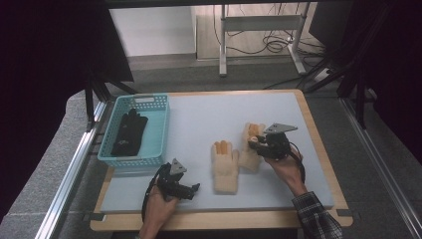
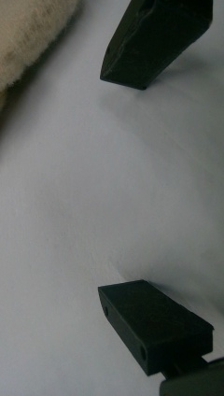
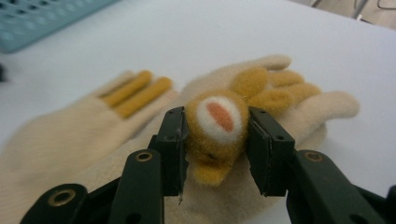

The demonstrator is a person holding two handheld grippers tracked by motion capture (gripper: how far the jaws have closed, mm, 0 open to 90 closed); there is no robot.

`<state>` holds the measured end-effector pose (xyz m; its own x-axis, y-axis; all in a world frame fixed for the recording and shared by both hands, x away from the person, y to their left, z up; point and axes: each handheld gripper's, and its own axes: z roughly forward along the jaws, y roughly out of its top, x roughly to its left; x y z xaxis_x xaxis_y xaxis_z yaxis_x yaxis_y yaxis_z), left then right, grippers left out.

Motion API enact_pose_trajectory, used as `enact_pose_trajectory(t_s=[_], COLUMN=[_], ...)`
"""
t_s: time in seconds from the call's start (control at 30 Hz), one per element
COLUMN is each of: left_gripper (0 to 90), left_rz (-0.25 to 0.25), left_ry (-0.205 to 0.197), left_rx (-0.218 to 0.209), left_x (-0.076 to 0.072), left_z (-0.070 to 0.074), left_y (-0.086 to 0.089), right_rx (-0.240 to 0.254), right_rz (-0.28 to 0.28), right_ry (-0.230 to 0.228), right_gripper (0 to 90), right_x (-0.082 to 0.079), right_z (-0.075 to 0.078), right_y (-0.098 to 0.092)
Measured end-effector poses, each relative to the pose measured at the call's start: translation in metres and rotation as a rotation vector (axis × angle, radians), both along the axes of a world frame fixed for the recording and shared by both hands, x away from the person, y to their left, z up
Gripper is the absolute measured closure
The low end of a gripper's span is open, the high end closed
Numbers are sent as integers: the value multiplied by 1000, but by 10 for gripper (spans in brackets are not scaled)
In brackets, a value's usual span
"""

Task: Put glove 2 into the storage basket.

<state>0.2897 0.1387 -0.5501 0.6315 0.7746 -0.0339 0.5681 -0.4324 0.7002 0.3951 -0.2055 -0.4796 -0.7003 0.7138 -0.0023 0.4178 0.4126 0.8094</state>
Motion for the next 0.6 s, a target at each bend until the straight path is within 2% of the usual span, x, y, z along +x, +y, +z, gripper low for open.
enact_pose_trajectory(t_s=[0.2,0.33,0.43,0.6], left_gripper=[17,18,18,18], left_rz=[-2,0,0,0], left_ry=[-2,-2,-2,-3], left_rx=[3,0,0,0], left_x=[0,0,0,0], left_z=[0,0,0,0], left_y=[0,0,0,0], right_rx=[34,46,47,9], right_rz=[78,142,187,234], right_ry=[-16,-12,4,19], right_gripper=[591,591,591,590], right_x=[-30,-48,-56,-58], right_z=[25,35,34,20], right_y=[13,28,41,66])
